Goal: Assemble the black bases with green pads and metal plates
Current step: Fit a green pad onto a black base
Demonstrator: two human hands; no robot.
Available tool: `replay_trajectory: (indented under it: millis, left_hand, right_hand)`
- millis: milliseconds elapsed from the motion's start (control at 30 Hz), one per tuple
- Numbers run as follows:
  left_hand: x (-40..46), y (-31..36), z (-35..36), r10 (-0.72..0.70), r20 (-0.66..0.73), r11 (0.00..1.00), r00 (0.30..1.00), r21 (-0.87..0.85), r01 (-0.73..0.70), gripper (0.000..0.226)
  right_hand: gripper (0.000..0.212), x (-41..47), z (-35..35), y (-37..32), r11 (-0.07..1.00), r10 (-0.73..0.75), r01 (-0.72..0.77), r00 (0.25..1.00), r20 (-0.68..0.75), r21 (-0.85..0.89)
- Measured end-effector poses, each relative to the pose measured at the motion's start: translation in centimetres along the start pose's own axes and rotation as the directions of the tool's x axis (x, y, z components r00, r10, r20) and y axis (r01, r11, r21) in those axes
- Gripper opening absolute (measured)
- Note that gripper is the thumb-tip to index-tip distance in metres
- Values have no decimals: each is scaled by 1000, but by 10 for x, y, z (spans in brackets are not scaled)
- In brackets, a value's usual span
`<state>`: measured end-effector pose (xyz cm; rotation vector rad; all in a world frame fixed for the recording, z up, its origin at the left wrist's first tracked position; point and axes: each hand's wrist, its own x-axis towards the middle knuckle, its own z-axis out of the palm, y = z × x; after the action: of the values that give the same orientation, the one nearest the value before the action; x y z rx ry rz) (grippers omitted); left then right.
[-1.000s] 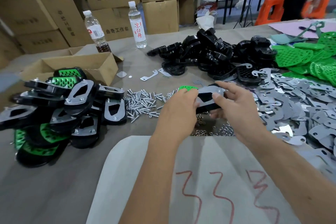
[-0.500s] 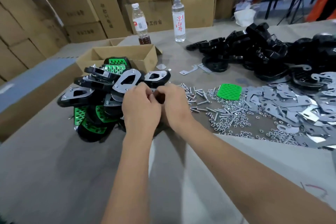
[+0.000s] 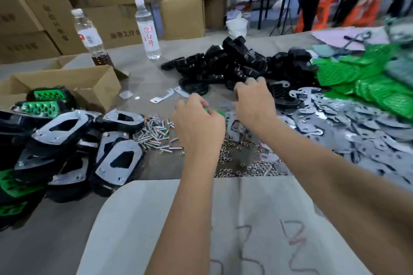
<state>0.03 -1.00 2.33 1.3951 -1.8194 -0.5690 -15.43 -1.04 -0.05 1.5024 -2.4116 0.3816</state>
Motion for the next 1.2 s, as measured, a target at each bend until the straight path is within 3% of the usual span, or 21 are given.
replay_trajectory:
  millis: [67,133,267,333,367,433,467,500,533,567,633,733,767,833,900,967,1033,1100,1167,1200]
  left_hand:
    - [-1,10,18,-27,78,999,997,-29,29,14]
    - [-1,17,32,-56,122,994,991,-89,68,15]
    - [3,23,50,-98,182,969,978,-208,135,13]
    - [9,26,55,-186,233,917,955,-309,254,6]
    - [11,30,56,-267,290,822,919,-428,374,5]
    - [13,42,59,-359,505,446,785,-645,620,25]
    - [14,48,61,-321,605,269,728,-679,683,35]
    - [14,53,66,-255,673,166,694,-677,717,43]
    - [11,59,71,-205,708,137,676,-663,736,45]
    - [8,64,78,-175,725,161,666,-646,746,42]
    - [-6,79,92,-198,718,334,667,-591,735,23]
    - [-32,99,115,-219,682,496,697,-537,682,20]
    - [-42,107,121,-197,698,528,689,-517,674,15]
    - [-60,121,131,-117,762,586,637,-465,664,10]
    - [-74,131,137,-47,801,627,597,-442,642,6]
    - [-83,136,142,-34,797,651,603,-440,619,16]
    - [-87,139,141,-41,797,629,602,-448,636,25]
    - [-88,139,137,-54,802,595,594,-452,665,30]
    - [-86,136,130,-76,786,599,614,-456,658,30]
    - [-85,134,125,-73,781,595,621,-466,655,27]
  right_hand:
    - [46,9,7,15,997,58,-53,994,90,-55]
    - [52,18,14,23,995,97,-95,990,103,-18]
    - [29,31,3,30,999,4,0,991,134,-32]
    - [15,32,-11,39,993,-74,82,993,94,-82]
    - [16,30,-20,46,994,-95,99,994,58,-55]
    - [22,19,-37,62,975,-102,102,995,-9,197]
    - [19,7,-47,71,916,-112,121,993,-47,381]
    - [15,-9,-57,82,835,-133,148,989,-66,531]
    - [16,-25,-65,90,769,-170,170,984,-60,617]
    - [19,-39,-71,100,720,-196,161,980,-24,675]
    - [23,-61,-76,123,663,-152,61,987,54,746]
    - [47,-72,-79,167,581,232,-125,973,-16,804]
    - [42,-73,-77,188,652,379,-212,923,-71,728]
    - [27,-75,-72,233,826,519,-452,843,-140,337]
    - [50,-77,-64,267,833,553,-553,832,50,-22]
    - [66,-79,-59,287,825,566,-553,802,192,-122]
    - [51,-84,-57,295,825,565,-552,814,135,-122]
    - [20,-87,-61,293,822,567,-568,823,-27,-32]
    - [7,-91,-66,285,807,590,-569,789,-171,159]
    - [13,-93,-69,275,777,619,-555,760,-199,298]
